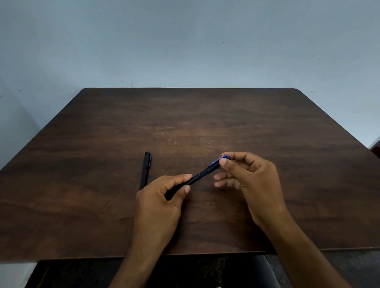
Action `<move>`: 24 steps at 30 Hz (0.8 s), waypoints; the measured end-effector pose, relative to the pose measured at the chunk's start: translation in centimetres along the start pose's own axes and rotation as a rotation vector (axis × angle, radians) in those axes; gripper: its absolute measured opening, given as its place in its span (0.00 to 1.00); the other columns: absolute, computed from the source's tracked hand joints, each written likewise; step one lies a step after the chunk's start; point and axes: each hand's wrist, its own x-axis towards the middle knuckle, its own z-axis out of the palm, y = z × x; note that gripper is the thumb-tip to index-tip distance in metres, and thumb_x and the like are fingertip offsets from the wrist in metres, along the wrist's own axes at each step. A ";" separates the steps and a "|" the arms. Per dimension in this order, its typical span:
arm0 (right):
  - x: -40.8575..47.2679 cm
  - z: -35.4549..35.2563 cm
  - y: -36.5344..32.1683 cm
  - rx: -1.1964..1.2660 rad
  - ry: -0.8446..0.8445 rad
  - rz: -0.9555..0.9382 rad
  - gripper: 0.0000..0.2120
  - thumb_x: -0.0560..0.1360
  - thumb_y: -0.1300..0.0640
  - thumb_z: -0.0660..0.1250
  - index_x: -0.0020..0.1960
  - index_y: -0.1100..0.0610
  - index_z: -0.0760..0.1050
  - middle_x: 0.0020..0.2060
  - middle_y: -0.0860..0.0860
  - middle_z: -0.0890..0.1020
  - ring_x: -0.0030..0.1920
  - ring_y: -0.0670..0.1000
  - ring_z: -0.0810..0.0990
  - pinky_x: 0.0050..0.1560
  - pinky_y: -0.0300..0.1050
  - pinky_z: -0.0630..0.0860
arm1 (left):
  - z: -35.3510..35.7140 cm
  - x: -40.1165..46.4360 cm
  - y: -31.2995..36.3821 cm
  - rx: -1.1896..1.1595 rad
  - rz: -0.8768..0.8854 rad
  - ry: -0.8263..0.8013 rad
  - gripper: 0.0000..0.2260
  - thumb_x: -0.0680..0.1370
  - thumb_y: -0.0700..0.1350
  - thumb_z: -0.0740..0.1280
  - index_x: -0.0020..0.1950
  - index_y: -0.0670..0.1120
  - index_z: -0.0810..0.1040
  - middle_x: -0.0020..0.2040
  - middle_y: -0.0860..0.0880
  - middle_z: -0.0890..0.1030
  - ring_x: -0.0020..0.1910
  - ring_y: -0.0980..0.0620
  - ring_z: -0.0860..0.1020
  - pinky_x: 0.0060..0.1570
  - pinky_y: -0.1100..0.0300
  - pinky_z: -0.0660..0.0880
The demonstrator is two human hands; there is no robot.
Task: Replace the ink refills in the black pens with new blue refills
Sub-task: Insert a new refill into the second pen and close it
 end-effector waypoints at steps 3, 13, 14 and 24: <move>-0.1 0.0 0.1 -0.092 0.022 -0.055 0.07 0.74 0.59 0.74 0.49 0.61 0.84 0.37 0.59 0.87 0.35 0.59 0.86 0.40 0.53 0.85 | 0.0 0.0 0.1 -0.010 -0.012 -0.011 0.12 0.74 0.39 0.76 0.54 0.54 0.87 0.48 0.62 0.86 0.51 0.68 0.81 0.53 0.76 0.73; -0.8 1.2 0.8 -0.025 0.014 -0.056 0.05 0.74 0.63 0.73 0.48 0.65 0.85 0.34 0.61 0.86 0.34 0.60 0.86 0.38 0.51 0.85 | -0.1 0.1 0.0 -0.039 -0.092 0.042 0.08 0.72 0.41 0.78 0.46 0.53 0.88 0.42 0.60 0.87 0.45 0.66 0.83 0.47 0.74 0.74; -0.9 1.4 0.8 -0.019 0.016 -0.053 0.05 0.74 0.63 0.73 0.48 0.65 0.85 0.35 0.61 0.86 0.35 0.60 0.86 0.38 0.51 0.85 | -0.1 0.1 0.0 -0.039 -0.094 0.048 0.08 0.72 0.40 0.78 0.45 0.54 0.87 0.42 0.60 0.87 0.45 0.66 0.83 0.47 0.74 0.74; -1.0 2.1 1.1 0.023 0.038 -0.028 0.06 0.74 0.64 0.73 0.46 0.67 0.85 0.37 0.61 0.87 0.37 0.60 0.87 0.40 0.52 0.85 | -0.3 0.2 0.0 0.004 -0.100 0.053 0.11 0.72 0.40 0.78 0.45 0.57 0.86 0.41 0.61 0.85 0.45 0.67 0.82 0.47 0.76 0.73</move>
